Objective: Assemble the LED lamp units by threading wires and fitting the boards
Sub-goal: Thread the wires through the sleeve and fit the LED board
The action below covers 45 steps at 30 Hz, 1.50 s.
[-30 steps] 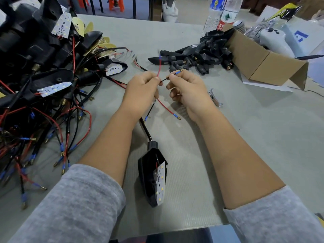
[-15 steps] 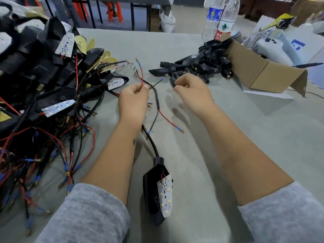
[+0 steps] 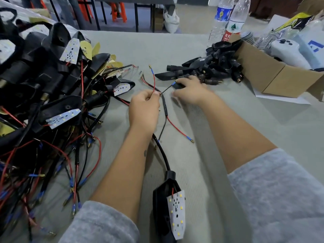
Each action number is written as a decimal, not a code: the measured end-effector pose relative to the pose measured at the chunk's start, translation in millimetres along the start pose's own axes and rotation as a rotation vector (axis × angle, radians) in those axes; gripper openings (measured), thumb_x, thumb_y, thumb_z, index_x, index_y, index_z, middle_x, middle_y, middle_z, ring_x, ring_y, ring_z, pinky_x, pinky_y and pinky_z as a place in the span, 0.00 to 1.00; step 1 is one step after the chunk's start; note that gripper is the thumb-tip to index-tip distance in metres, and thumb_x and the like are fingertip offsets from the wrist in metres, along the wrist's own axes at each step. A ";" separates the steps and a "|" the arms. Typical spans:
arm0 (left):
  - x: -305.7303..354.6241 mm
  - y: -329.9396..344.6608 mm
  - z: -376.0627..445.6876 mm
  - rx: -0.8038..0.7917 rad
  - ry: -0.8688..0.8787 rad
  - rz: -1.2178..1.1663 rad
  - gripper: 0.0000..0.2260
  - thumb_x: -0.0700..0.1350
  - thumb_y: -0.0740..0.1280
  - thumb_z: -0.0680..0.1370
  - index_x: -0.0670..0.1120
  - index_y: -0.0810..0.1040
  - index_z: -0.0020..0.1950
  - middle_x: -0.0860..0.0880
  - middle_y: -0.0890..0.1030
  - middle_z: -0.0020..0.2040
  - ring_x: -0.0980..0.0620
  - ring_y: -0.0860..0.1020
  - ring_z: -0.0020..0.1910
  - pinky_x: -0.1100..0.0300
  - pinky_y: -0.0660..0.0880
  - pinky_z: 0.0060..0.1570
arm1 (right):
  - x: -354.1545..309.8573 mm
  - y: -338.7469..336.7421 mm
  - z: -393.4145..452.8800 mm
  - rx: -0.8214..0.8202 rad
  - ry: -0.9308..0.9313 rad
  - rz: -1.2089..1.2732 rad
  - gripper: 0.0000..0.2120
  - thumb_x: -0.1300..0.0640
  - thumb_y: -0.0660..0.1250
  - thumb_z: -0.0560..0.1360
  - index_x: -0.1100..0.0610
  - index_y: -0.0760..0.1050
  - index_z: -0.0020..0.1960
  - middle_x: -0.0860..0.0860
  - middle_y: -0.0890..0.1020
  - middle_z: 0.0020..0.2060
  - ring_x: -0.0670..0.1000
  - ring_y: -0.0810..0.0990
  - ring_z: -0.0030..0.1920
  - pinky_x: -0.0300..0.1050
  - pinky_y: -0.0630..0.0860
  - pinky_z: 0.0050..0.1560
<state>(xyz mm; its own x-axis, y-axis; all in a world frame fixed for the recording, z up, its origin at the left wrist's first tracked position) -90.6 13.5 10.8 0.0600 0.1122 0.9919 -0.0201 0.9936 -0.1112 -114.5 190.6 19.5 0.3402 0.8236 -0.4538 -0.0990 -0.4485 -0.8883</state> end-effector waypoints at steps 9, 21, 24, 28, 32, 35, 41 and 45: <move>3.5 -1.8 -2.1 -0.006 0.005 0.006 0.08 0.44 0.62 0.80 0.44 0.79 0.46 0.53 0.72 0.30 0.61 0.65 0.19 0.69 0.61 0.20 | -6.7 2.1 -34.8 0.230 -0.120 -0.026 0.12 0.55 0.61 0.77 0.51 0.74 0.59 0.54 0.74 0.60 0.58 0.73 0.60 0.52 0.70 0.59; 2.6 0.1 -4.2 -0.057 0.074 0.064 0.06 0.48 0.66 0.77 0.53 0.77 0.40 0.56 0.74 0.29 0.58 0.71 0.30 0.63 0.69 0.35 | -2.9 -1.4 -86.4 0.323 -0.071 1.152 0.03 0.63 0.65 0.78 0.57 0.73 0.51 0.52 0.77 0.36 0.48 0.75 0.32 0.36 0.74 0.31; 2.5 0.6 -4.2 -0.064 0.082 0.063 0.07 0.48 0.67 0.77 0.54 0.77 0.39 0.56 0.73 0.29 0.56 0.72 0.32 0.62 0.70 0.37 | 2.1 4.9 -87.4 0.309 -0.027 1.189 0.07 0.63 0.68 0.76 0.56 0.70 0.47 0.53 0.78 0.34 0.47 0.72 0.27 0.36 0.70 0.28; 4.0 1.5 -5.2 -0.078 0.095 0.044 0.07 0.46 0.68 0.76 0.54 0.77 0.38 0.56 0.72 0.28 0.55 0.70 0.32 0.61 0.68 0.36 | 6.0 3.3 -85.0 0.318 -0.021 1.234 0.10 0.66 0.71 0.73 0.56 0.71 0.42 0.51 0.75 0.31 0.46 0.70 0.26 0.37 0.68 0.30; 6.7 3.2 -7.8 -0.108 0.121 0.037 0.08 0.45 0.68 0.76 0.54 0.77 0.38 0.52 0.72 0.31 0.52 0.70 0.35 0.60 0.67 0.37 | 10.2 3.9 -83.0 0.322 0.022 1.266 0.07 0.69 0.68 0.73 0.58 0.78 0.46 0.49 0.77 0.33 0.44 0.73 0.30 0.37 0.70 0.36; 9.4 4.1 -10.6 -0.140 0.144 0.031 0.07 0.45 0.69 0.76 0.55 0.79 0.38 0.46 0.72 0.37 0.50 0.70 0.37 0.58 0.67 0.39 | 13.8 5.5 -81.4 0.321 0.064 1.349 0.10 0.69 0.67 0.74 0.59 0.77 0.52 0.50 0.77 0.36 0.46 0.72 0.33 0.39 0.70 0.38; 10.6 3.3 -12.8 -0.152 0.153 0.032 0.07 0.46 0.70 0.75 0.55 0.80 0.38 0.45 0.71 0.37 0.50 0.68 0.36 0.58 0.66 0.39 | 21.6 7.0 -79.0 0.274 0.117 1.658 0.03 0.62 0.67 0.78 0.58 0.75 0.45 0.52 0.77 0.32 0.45 0.70 0.28 0.35 0.69 0.32; 10.5 4.0 -13.9 -0.162 0.153 0.031 0.07 0.46 0.70 0.75 0.55 0.80 0.37 0.46 0.69 0.36 0.51 0.66 0.35 0.59 0.65 0.37 | 22.2 6.4 -77.7 0.253 0.116 1.690 0.08 0.55 0.66 0.79 0.57 0.74 0.42 0.51 0.75 0.31 0.45 0.68 0.28 0.34 0.64 0.27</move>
<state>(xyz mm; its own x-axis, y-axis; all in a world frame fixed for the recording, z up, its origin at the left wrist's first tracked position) -76.2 18.9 19.9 0.2125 0.1313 0.9683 0.1354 0.9774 -0.1622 -35.0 179.1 9.2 -0.2307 -0.5046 -0.8320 -0.5228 -0.6568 0.5433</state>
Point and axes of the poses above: each hand's wrist, its own z-axis towards the middle knuckle, its own y-axis out of the palm, x = y × z, the point moved 6 cm from there along z, towards the middle knuckle
